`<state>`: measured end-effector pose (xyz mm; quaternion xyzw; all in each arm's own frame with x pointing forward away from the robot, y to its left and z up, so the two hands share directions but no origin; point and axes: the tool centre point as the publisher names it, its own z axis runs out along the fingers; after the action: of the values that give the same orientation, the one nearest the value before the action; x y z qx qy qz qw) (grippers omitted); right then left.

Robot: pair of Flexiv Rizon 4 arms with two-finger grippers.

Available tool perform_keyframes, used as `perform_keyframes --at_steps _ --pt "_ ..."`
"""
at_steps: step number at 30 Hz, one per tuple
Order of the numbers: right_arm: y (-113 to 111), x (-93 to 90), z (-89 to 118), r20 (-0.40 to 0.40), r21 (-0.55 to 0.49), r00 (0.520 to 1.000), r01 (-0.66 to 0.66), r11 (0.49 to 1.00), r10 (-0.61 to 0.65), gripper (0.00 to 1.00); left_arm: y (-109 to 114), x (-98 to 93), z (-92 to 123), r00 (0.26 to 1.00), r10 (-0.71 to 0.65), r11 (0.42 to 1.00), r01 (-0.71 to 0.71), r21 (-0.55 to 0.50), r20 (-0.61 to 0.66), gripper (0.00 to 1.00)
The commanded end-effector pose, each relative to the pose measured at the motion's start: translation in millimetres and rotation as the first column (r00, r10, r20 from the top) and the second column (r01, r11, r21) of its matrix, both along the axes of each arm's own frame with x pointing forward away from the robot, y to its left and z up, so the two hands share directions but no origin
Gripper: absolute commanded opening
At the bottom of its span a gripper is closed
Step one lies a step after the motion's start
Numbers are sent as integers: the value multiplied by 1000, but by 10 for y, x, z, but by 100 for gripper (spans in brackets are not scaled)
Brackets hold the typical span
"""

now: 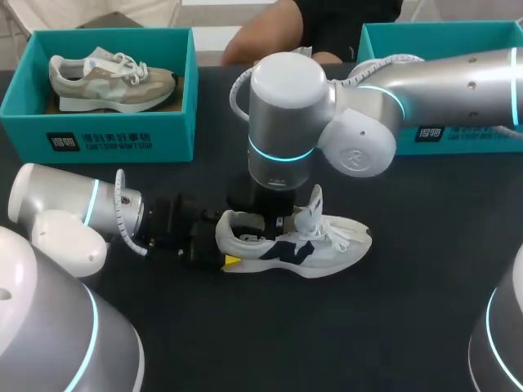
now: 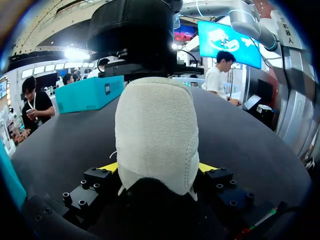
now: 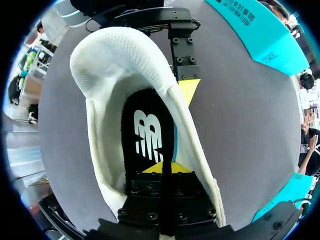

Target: Take the shoe out of the shoebox, open the shoe tongue, remove and reinsert the insole, then place the shoe into the shoebox

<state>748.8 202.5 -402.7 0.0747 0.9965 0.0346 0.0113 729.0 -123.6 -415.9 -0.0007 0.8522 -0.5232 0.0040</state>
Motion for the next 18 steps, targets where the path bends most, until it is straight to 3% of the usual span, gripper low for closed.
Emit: perform_keyframes --at_steps 1,8,18 --pt "-11 -82 -38 5 10 1000 10 1000 -10 0 0 -35 -36 1000 4 1000 -4 -2 3 0" --pt "-201 -130 242 60 50 994 85 995 -88 0 0 -35 -36 1000 4 1000 -4 -2 3 0" --pt "-450 -54 645 138 76 983 114 991 -123 0 0 -35 -36 1000 4 1000 -4 -2 3 0"
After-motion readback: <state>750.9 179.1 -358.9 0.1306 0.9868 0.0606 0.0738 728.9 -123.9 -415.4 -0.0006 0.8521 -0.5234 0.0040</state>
